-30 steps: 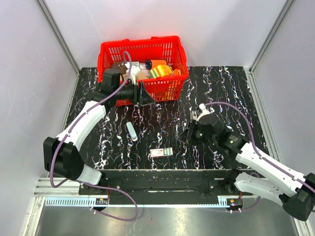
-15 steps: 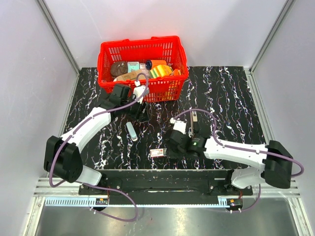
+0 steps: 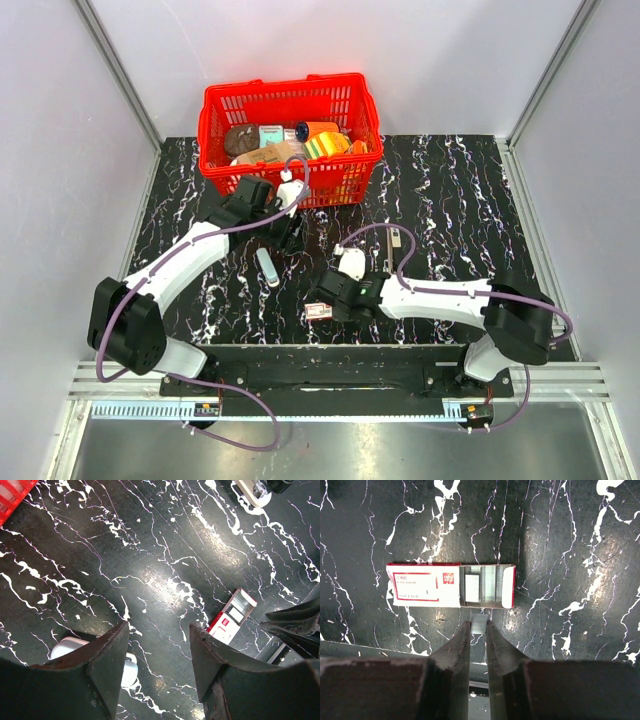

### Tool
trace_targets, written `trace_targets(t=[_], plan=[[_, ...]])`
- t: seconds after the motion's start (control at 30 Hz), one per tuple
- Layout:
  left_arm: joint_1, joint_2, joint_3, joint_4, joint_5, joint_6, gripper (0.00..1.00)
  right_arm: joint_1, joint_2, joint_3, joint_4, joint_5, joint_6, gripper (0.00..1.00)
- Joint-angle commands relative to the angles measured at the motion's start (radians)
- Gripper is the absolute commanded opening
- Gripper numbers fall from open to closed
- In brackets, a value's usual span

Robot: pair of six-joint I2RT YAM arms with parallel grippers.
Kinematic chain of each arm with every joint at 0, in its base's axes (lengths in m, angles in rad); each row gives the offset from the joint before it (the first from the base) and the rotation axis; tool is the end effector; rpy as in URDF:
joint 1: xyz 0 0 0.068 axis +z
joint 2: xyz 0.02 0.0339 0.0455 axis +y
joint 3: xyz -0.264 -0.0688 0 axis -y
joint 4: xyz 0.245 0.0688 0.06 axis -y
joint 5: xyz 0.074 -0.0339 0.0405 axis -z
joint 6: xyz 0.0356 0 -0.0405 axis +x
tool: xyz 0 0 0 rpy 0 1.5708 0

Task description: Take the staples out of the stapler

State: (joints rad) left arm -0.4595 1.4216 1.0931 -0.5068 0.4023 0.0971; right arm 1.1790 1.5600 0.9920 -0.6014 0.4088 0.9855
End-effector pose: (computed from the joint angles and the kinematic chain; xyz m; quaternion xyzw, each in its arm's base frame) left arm 0.2660 -0.1472 0.2732 0.3203 0.8594 -0.2469 0.3129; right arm 0.1267 0.2697 0.1981 -0.0524 0.9590 0.0790 0.2673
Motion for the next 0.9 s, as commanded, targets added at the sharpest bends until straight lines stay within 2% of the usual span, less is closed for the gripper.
trace_targets(t=[0.0,0.87], plan=[[-0.013,-0.029,0.001,0.022,-0.033,0.007,0.55,0.007,0.028,0.048,0.000,0.071,0.019,0.11],[-0.025,-0.027,0.001,0.021,-0.023,0.004,0.56,-0.058,0.084,0.030,0.049,0.038,-0.016,0.20]])
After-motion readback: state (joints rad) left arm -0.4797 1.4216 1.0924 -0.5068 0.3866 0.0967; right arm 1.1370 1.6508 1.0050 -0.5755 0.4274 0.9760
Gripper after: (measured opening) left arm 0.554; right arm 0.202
